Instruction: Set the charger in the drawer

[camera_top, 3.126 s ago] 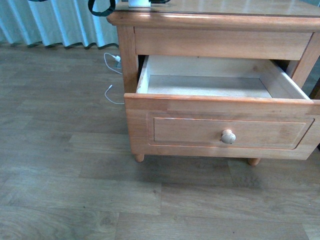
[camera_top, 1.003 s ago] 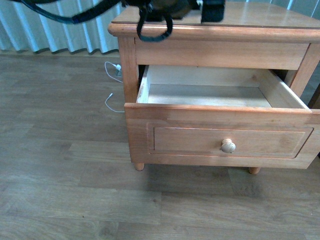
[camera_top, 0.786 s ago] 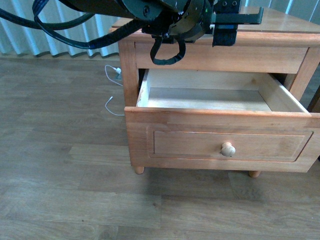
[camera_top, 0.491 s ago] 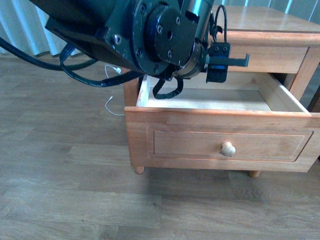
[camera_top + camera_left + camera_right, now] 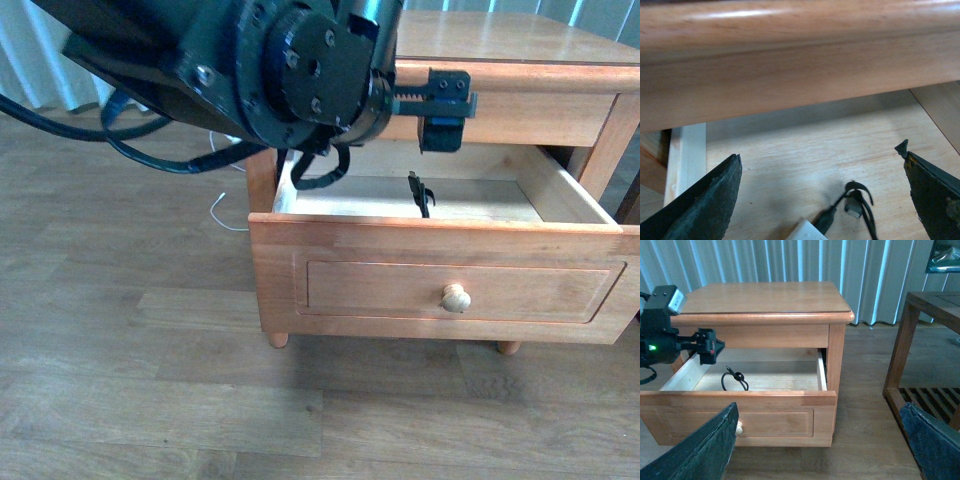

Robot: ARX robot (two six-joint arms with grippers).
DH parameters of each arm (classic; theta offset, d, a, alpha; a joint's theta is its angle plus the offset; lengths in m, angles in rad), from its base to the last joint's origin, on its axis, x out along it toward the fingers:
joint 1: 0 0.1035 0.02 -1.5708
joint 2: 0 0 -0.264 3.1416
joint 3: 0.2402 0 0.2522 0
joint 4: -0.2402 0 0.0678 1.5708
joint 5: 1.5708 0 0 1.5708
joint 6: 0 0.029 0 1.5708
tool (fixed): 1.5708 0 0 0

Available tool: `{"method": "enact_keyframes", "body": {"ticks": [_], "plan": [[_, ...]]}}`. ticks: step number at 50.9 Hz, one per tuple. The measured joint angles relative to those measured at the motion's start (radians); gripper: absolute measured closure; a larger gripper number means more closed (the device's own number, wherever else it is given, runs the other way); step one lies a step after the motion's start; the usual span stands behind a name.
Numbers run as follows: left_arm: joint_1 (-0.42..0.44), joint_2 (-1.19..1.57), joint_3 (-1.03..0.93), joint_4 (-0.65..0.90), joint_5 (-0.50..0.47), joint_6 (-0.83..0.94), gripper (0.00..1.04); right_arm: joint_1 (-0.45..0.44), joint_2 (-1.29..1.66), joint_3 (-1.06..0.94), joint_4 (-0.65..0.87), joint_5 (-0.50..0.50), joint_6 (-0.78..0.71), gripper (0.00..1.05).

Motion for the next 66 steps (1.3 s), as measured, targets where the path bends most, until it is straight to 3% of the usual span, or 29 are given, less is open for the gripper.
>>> {"method": "enact_keyframes", "body": {"ticks": [11, 33, 47, 61, 66], "plan": [[0.056, -0.189, -0.127, 0.042, -0.023, 0.019, 0.06, 0.0, 0.0, 0.0, 0.0, 0.0, 0.0, 0.08], [0.231, -0.826, -0.587, 0.03, -0.021, 0.093, 0.06, 0.0, 0.0, 0.0, 0.0, 0.0, 0.0, 0.08], [0.356, -1.256, -0.854, -0.143, 0.013, 0.082, 0.06, 0.0, 0.0, 0.0, 0.0, 0.0, 0.0, 0.08], [0.539, -1.656, -1.025, -0.392, 0.122, 0.049, 0.06, 0.0, 0.0, 0.0, 0.0, 0.0, 0.0, 0.08], [0.576, -1.724, -1.069, -0.414, 0.113, 0.042, 0.06, 0.0, 0.0, 0.0, 0.0, 0.0, 0.0, 0.08]]}}
